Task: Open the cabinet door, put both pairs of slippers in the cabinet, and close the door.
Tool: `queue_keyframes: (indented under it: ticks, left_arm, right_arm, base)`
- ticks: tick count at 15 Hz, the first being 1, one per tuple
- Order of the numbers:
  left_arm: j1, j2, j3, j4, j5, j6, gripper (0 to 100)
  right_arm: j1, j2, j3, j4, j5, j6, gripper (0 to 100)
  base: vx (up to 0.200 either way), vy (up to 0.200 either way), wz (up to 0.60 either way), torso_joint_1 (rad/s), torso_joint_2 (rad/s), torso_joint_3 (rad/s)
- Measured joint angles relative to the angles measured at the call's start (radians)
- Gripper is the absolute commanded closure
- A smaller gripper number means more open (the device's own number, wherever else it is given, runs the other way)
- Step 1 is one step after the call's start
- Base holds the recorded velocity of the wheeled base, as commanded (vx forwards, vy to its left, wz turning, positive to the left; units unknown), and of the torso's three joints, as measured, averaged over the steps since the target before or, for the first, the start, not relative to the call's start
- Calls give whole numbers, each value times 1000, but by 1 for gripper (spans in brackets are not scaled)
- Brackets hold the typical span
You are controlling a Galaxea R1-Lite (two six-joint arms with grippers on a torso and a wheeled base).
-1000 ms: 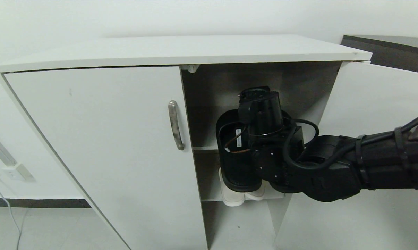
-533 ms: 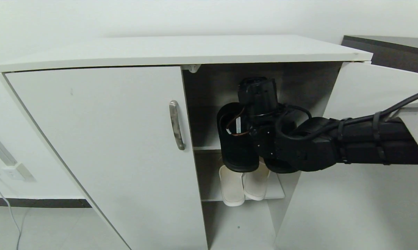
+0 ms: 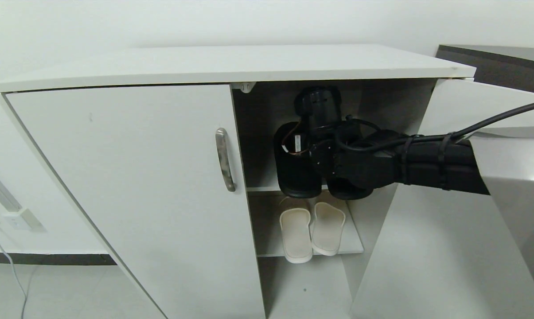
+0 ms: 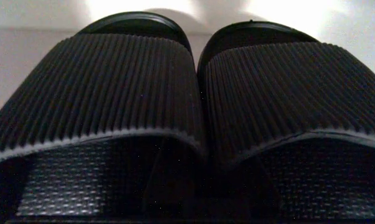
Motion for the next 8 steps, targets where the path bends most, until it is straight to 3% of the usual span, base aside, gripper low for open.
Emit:
queue_keyframes:
  ticks: [8]
  left_arm:
    - [0, 0, 0, 0, 0, 0, 100]
  right_arm:
    - [-20, 51, -28, 6, 28, 1, 100]
  base:
    - [0, 0, 0, 0, 0, 0]
